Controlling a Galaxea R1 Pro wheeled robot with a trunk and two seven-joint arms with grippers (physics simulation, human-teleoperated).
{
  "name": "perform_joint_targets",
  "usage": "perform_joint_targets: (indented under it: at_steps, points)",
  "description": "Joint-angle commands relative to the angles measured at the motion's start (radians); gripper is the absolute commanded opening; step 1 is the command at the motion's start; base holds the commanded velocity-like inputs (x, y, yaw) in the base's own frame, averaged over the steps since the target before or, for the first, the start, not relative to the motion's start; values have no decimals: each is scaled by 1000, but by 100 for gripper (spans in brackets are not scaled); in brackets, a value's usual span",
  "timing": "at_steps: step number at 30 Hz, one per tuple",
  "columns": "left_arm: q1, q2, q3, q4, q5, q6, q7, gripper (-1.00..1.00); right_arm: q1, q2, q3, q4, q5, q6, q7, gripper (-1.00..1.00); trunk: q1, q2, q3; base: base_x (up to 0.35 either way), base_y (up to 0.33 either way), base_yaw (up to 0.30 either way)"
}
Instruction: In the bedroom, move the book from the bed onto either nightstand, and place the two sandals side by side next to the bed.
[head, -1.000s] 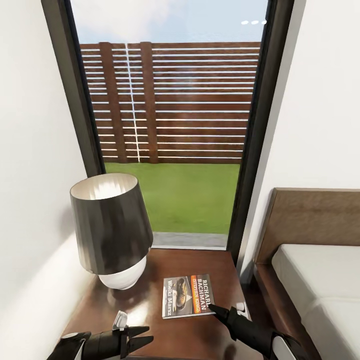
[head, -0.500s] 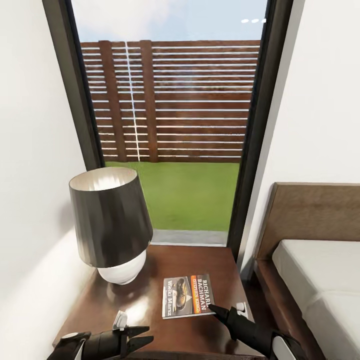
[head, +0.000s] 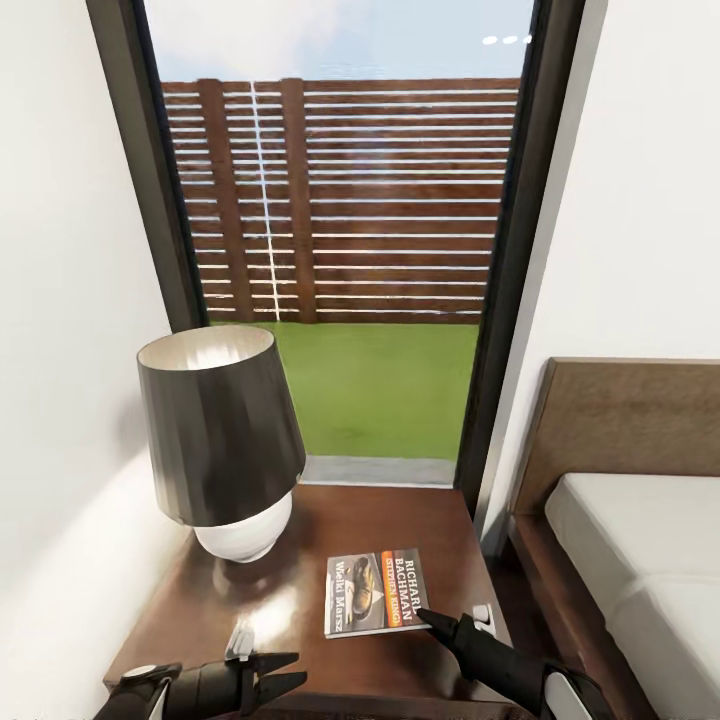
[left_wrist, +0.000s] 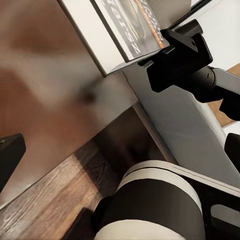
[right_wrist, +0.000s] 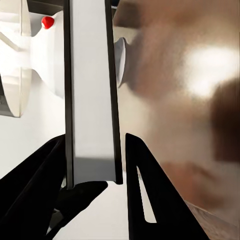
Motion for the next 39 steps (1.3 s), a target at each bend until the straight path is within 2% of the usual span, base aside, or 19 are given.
perform_joint_targets:
  at_steps: [1, 39]
  points:
    - [-1, -1, 7, -1, -11, 11, -7, 100, -1, -1, 3, 0, -8, 5, -2, -100, 0, 0, -1, 0, 0, 0]
    - [-1, -1, 7, -1, -10, 11, -7, 100, -1, -1, 5, 0, -8, 2, -2, -100, 0, 0, -1, 39, 0, 0]
